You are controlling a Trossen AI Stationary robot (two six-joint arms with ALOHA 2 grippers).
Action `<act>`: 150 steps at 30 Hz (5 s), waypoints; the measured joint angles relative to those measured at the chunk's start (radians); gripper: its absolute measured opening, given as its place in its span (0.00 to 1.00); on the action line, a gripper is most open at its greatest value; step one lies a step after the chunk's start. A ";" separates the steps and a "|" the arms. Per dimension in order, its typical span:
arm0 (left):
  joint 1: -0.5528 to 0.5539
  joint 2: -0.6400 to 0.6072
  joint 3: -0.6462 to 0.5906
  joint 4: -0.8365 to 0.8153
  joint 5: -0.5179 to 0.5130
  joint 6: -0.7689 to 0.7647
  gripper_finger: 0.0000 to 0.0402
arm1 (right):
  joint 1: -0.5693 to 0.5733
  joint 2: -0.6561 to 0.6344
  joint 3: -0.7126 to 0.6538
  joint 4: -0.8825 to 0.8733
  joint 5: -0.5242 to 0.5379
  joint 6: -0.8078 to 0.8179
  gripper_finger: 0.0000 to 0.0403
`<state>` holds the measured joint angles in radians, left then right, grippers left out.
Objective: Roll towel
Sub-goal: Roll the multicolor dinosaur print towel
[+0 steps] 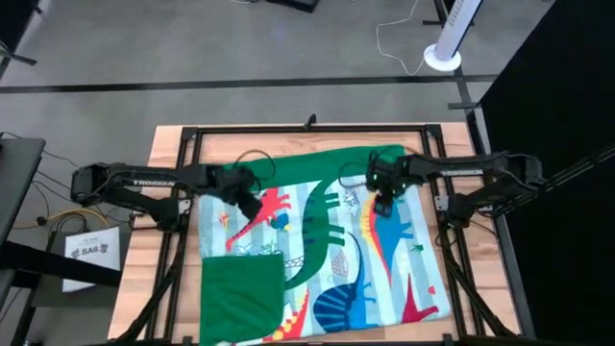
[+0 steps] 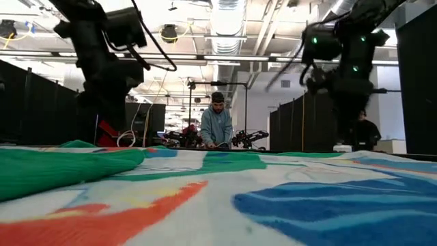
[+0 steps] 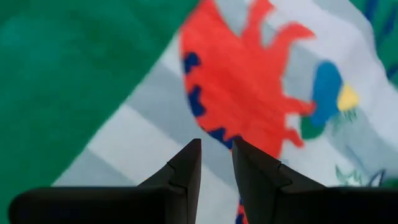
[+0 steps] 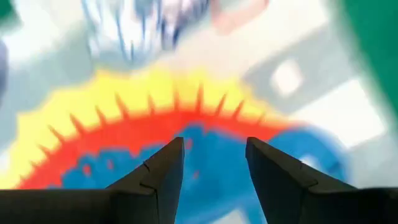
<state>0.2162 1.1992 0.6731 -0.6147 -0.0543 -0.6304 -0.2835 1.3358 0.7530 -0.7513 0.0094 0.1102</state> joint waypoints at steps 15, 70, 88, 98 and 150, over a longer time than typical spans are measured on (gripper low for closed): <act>0.422 0.045 0.009 0.039 0.492 0.165 0.19 | -0.175 -0.020 0.049 0.144 -0.007 -0.445 0.40; -1.254 0.729 0.739 -0.243 0.050 -0.508 0.42 | 1.134 0.322 0.389 -0.150 0.172 0.755 0.49; -1.208 0.733 0.693 -0.093 0.132 -0.561 0.45 | 1.133 0.322 0.389 -0.143 0.177 0.751 0.49; -1.211 0.734 0.655 -0.047 0.006 -0.570 0.47 | 1.132 0.322 0.389 -0.122 0.225 0.748 0.49; -1.255 0.731 0.959 -0.409 -0.009 -0.541 0.41 | 1.078 0.322 0.388 -0.074 0.308 0.708 0.49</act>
<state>-1.0388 1.9304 1.6316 -1.0239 -0.0629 -1.1715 0.7948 1.6577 1.1408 -0.8253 0.3172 0.8178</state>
